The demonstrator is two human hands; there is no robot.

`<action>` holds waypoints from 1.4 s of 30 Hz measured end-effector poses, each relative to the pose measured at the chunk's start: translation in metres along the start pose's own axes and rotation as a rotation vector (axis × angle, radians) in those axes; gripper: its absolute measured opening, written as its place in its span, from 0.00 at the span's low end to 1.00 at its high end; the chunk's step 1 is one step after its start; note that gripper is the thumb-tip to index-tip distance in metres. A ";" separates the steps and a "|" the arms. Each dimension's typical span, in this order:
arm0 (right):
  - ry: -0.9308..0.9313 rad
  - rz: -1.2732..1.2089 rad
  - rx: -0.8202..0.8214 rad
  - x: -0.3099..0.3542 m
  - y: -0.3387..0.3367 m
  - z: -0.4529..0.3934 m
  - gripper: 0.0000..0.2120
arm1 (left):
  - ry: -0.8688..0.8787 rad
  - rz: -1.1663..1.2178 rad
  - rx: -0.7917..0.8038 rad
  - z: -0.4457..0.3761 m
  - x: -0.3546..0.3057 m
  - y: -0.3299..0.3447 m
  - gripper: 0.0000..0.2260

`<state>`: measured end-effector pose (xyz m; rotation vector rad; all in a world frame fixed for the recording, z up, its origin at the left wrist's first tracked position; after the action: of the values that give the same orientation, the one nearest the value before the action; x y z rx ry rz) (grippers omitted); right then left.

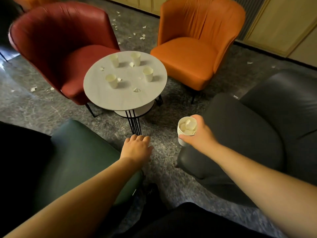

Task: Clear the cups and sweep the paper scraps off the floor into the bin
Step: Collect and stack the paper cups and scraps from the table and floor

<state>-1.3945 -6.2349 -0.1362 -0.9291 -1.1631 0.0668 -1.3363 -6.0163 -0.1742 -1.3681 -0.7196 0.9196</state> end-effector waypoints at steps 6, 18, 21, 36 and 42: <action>0.023 0.011 -0.039 0.037 0.030 -0.076 0.35 | 0.041 -0.010 0.017 -0.085 0.042 -0.012 0.21; -0.027 -0.008 0.030 0.090 0.096 -0.222 0.32 | -0.045 -0.013 -0.009 -0.229 0.112 -0.027 0.21; -0.035 -0.004 0.078 0.104 0.121 -0.269 0.32 | -0.099 -0.031 -0.017 -0.271 0.136 -0.028 0.21; -0.112 0.066 0.327 0.150 0.211 -0.403 0.37 | -0.342 -0.074 0.023 -0.374 0.227 -0.026 0.21; -0.077 0.053 0.309 0.151 0.230 -0.419 0.36 | -0.350 -0.081 0.052 -0.398 0.266 -0.017 0.22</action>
<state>-0.8986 -6.2601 -0.2076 -0.6876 -1.1601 0.3193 -0.8611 -5.9794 -0.2177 -1.1351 -1.0013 1.1188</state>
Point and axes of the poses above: each hand's wrist, its own z-axis away from the middle knuckle, its own y-axis out of the palm, x = y × z, the point moved 6 cm from there along -z, towards the middle knuckle, and after that the axes turned 15 degrees about -x, right-handed, at the moved point
